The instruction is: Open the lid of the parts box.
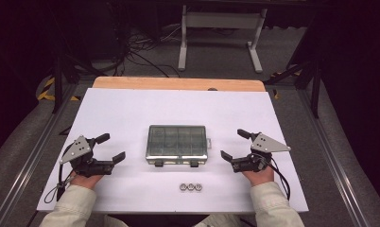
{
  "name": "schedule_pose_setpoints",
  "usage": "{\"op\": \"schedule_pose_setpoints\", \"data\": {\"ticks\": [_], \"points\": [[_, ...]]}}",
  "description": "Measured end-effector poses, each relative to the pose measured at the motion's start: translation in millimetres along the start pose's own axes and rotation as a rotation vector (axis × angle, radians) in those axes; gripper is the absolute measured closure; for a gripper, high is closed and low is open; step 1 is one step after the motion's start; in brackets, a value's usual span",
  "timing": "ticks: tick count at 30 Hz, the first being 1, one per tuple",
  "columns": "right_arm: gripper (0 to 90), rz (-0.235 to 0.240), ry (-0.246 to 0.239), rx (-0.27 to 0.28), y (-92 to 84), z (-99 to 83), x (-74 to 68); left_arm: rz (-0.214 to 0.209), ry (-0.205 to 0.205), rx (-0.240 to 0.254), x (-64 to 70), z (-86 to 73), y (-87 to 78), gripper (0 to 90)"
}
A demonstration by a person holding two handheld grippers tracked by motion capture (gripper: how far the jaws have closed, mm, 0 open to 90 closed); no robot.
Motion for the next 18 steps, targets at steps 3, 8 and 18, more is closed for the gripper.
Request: {"op": "schedule_pose_setpoints", "data": {"ticks": [3, 8, 18], "points": [[1.2, 0.018, 0.004, 0.003, 5.0, 4.1, -2.5, -0.004, -0.006, -0.003, 1.7, 3.4, 5.1, 6.9], [0.8, 0.039, -0.012, -0.023, 17.0, 8.2, -8.3, -0.025, 0.034, -0.016, 11.6, 10.4, 18.9, 8.3], [1.0, 0.073, -0.026, -0.024, 28.7, 17.8, -12.3, -0.065, 0.03, -0.02, 17.7, 17.8, 36.0, 8.5]]}}
Point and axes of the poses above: each handheld gripper's, and its own axes: y roughly forward along the jaws, z roughly out of its top, x roughly to its right, the point moved 6 cm from there along y, roughly forward along the jaws, and after that the axes turned 7 degrees about -x, right-handed, at the moved point
